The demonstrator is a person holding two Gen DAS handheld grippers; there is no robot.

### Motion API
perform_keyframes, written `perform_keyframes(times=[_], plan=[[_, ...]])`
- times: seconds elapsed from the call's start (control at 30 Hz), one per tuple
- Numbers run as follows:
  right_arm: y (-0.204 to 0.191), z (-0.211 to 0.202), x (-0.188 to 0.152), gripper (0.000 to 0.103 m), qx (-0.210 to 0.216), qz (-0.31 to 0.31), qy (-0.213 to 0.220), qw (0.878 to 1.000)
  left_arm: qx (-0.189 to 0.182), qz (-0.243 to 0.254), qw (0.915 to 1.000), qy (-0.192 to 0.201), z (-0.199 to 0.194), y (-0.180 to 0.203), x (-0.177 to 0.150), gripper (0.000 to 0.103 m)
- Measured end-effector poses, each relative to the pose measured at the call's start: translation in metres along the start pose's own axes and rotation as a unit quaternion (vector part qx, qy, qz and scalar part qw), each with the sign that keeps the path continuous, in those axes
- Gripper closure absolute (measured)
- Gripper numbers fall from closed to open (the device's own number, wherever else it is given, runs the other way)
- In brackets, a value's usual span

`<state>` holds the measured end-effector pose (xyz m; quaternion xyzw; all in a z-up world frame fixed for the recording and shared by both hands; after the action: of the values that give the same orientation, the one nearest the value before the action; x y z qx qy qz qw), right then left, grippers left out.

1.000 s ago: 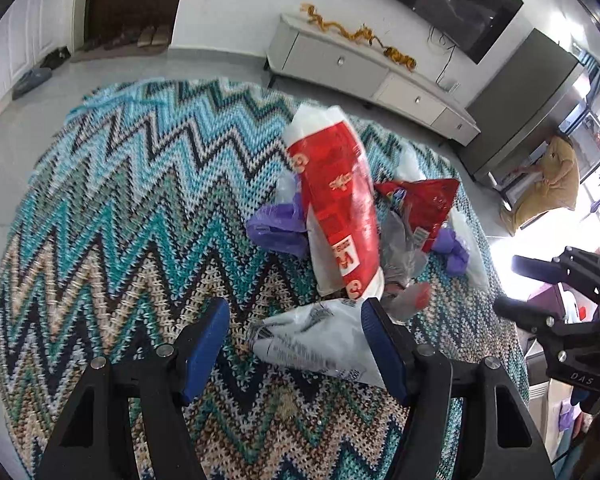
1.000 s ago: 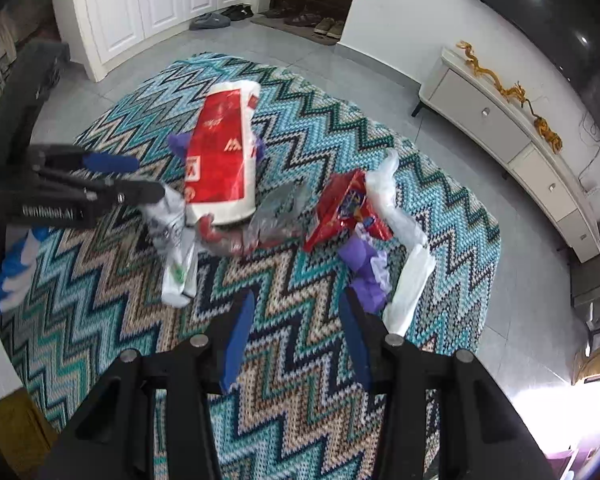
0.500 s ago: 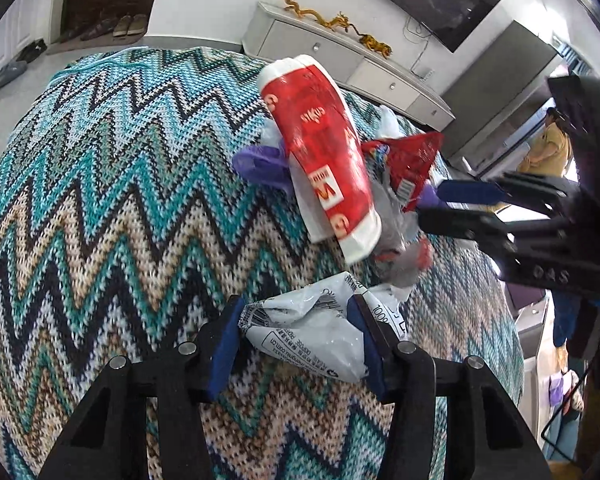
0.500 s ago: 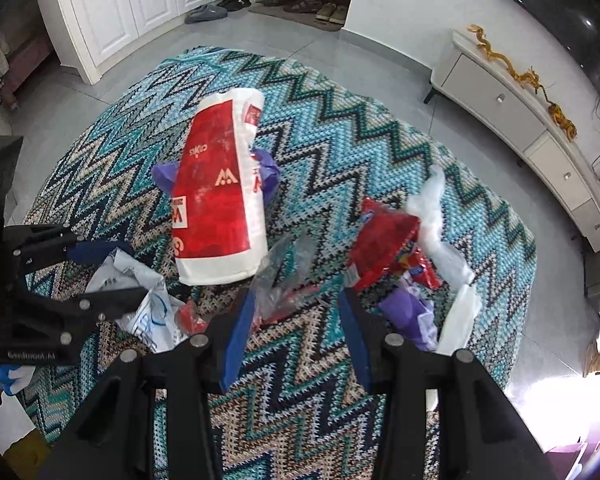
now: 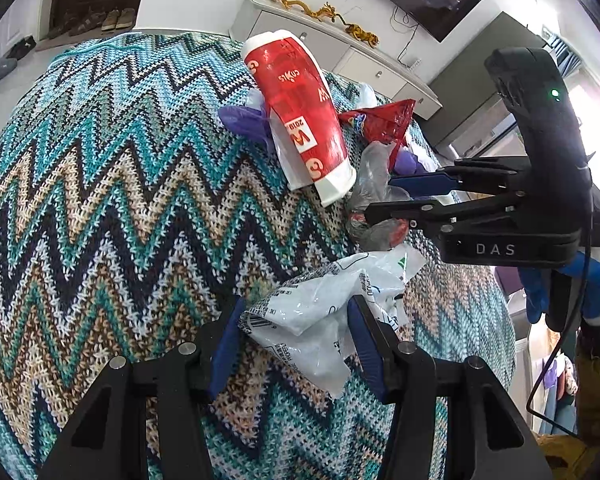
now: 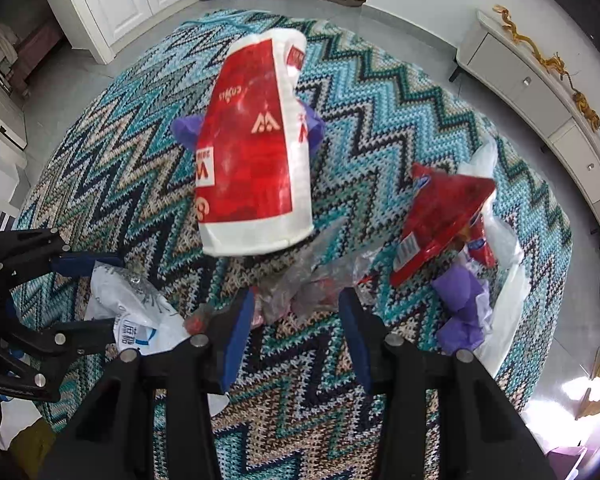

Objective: Collect trash
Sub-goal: 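Grasp the white plastic bag with the left tool while the right tool grasps the clear wrapper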

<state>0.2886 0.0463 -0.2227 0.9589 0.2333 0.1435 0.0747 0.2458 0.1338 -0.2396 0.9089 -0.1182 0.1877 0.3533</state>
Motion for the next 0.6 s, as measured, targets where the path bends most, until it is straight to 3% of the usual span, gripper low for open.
perform_keyframes(times=[0.33, 0.6], plan=[[0.003, 0.012, 0.006, 0.061, 0.063, 0.048, -0.003, 0.997, 0.001, 0.013, 0.9998, -0.012, 0.011, 0.015, -0.006, 0.051], [-0.011, 0.023, 0.022, 0.061, 0.069, 0.026, -0.006, 0.997, 0.015, 0.027, 0.9994, -0.016, 0.022, 0.024, 0.003, 0.054]])
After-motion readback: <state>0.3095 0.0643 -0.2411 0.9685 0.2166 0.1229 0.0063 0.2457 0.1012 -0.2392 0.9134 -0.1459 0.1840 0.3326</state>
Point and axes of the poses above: each gripper's, at about its wrist camera, not at the fingertips, and z roughly the way its jaws point, y to its right, x to its top, the point moved 5 cm from there along z, roughly the way its jaws point, and after that the axes turned 11 degrees about -x, right-handed, at the moved point
